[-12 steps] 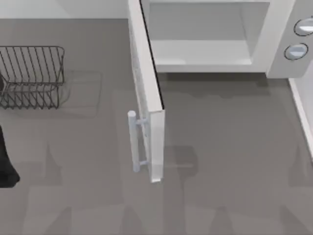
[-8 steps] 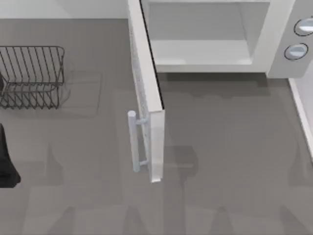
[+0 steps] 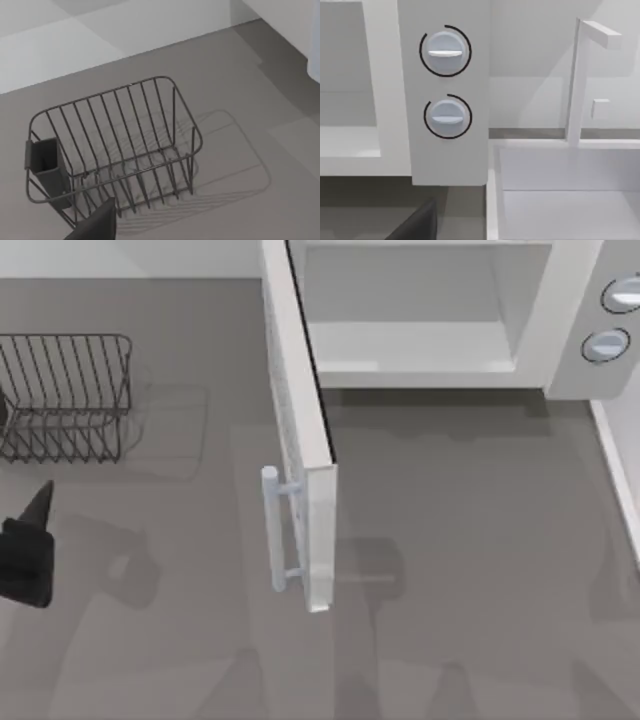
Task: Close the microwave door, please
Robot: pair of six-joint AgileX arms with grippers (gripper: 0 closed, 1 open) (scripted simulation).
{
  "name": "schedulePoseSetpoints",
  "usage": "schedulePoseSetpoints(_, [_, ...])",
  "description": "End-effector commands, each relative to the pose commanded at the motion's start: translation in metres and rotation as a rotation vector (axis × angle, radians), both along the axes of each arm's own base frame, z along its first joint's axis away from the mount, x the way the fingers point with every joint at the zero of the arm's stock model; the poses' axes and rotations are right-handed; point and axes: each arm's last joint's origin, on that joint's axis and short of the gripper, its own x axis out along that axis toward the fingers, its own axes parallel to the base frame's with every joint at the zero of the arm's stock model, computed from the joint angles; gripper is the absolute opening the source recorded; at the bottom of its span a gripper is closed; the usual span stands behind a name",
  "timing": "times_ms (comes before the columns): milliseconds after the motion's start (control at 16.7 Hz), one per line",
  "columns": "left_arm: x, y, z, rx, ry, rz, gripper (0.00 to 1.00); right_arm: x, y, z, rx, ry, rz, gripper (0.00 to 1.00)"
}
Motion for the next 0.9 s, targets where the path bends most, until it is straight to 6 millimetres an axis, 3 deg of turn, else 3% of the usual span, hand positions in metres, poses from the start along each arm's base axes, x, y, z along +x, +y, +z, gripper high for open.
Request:
schedulePoseSetpoints(240, [0.032,-0.015,0.050,0.148,0.199,-0.188,1.00,0.000,0.000,0.000,0.000,0.000,0.000,1.00])
schedulePoseSetpoints(480, [0.078,-0.038,0.090,0.278,0.393,-0.422,1.00,0.000,0.000,0.000,0.000,0.000,0.000,1.00])
schedulePoseSetpoints(900, [0.159,-0.091,0.126,0.401,0.606,-0.816,1.00,0.000,0.000,0.000,0.000,0.000,0.000,1.00])
